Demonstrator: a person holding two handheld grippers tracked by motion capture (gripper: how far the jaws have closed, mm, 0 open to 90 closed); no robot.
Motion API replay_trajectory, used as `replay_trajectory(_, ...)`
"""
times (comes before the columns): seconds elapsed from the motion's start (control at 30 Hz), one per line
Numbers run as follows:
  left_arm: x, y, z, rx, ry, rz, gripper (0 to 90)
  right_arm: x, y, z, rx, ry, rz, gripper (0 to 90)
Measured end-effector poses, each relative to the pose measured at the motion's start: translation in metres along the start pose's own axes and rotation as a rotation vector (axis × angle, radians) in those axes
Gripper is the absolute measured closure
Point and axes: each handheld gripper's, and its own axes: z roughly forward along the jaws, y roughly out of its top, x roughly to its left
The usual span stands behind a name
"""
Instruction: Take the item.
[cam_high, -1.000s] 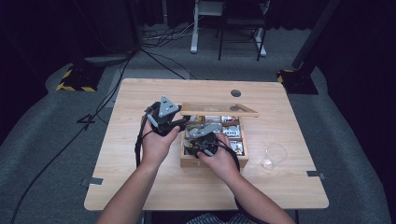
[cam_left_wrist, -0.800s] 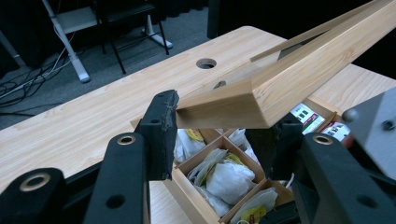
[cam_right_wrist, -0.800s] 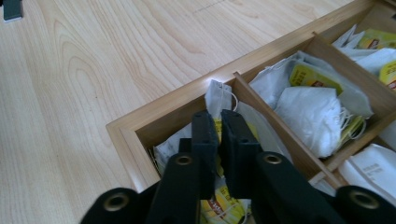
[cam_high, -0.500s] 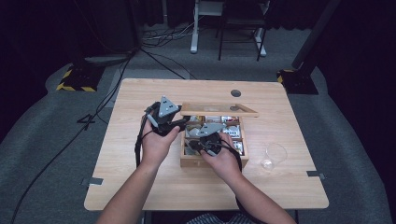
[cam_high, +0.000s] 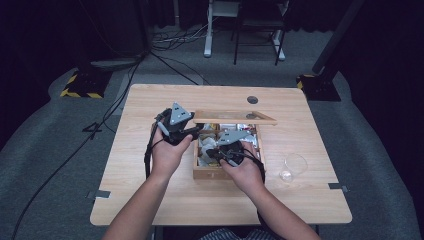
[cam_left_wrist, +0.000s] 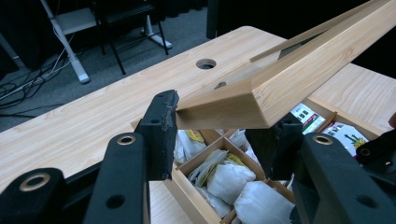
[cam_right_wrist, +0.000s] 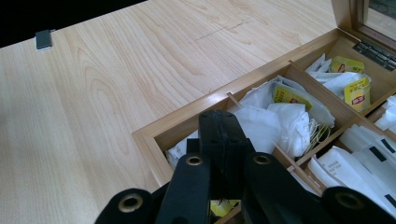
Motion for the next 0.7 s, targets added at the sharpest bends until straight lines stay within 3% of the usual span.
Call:
replay_trajectory(0.2, 0.0, 0.0, 0.001, -0.002, 0.003, 0.005, 53.9, -0.002, 0.0, -0.004, -0.018, -0.016, 0.007, 90.0)
replay_trajectory(0.4, -0.001, 0.0, 0.0, 0.004, 0.004, 0.005, 53.9, -0.009, -0.002, 0.004, -0.006, -0.054, 0.022, 69.4)
replay_trajectory(0.7, -0.001, 0.0, 0.0, 0.005, 0.003, 0.002, 53.9, -0.011, -0.006, 0.026, 0.04, -0.085, 0.032, 52.1)
